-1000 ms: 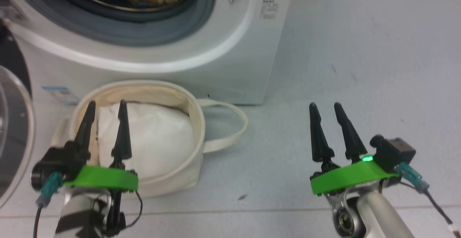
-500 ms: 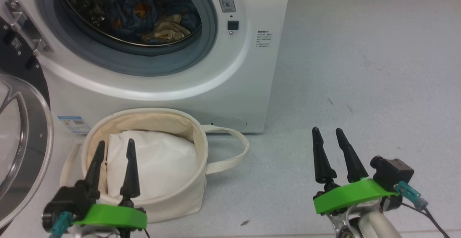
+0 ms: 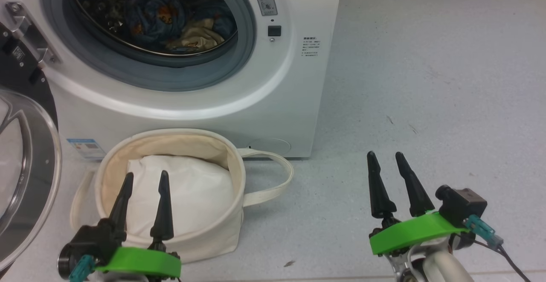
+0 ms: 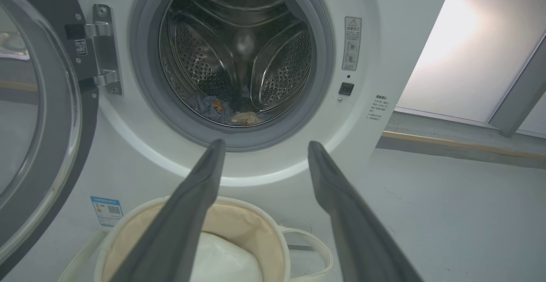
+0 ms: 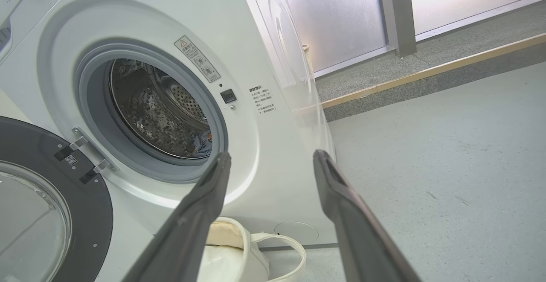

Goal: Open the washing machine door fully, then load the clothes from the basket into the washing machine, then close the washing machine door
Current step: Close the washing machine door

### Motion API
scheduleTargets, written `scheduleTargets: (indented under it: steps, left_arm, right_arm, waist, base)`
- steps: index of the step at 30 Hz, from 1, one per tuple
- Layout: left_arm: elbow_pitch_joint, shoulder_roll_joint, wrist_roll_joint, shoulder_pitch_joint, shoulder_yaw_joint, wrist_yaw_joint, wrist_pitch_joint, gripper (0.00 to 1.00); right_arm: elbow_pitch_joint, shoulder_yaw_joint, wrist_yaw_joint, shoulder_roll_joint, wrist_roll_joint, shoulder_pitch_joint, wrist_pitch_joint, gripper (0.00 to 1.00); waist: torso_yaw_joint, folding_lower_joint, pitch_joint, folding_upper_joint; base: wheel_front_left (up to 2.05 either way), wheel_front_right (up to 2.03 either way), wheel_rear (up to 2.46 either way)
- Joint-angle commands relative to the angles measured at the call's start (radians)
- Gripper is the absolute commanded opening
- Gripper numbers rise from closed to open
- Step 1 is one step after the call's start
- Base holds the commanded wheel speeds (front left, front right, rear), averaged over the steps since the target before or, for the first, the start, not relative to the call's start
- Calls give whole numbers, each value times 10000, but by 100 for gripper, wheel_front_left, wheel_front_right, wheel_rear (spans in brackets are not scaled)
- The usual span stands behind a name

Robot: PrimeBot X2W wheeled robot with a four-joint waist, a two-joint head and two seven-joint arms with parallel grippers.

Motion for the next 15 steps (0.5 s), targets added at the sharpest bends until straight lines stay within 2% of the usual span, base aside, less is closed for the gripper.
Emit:
scheduleTargets:
  steps: [1, 15]
  left_arm:
    - [-277, 122, -126, -301, 276, 65, -45, 100]
    - [-38, 122, -314, -377, 217, 190, -45, 100]
  right_arm:
    - [-334, 182, 2, 26, -80, -72, -122, 100]
    - [-289, 106, 2, 26, -238, -50, -122, 100]
  waist:
    - [-22, 0, 38, 0]
    - [36, 0, 65, 0]
  base:
    - [0, 0, 0]
    - [0, 0, 0]
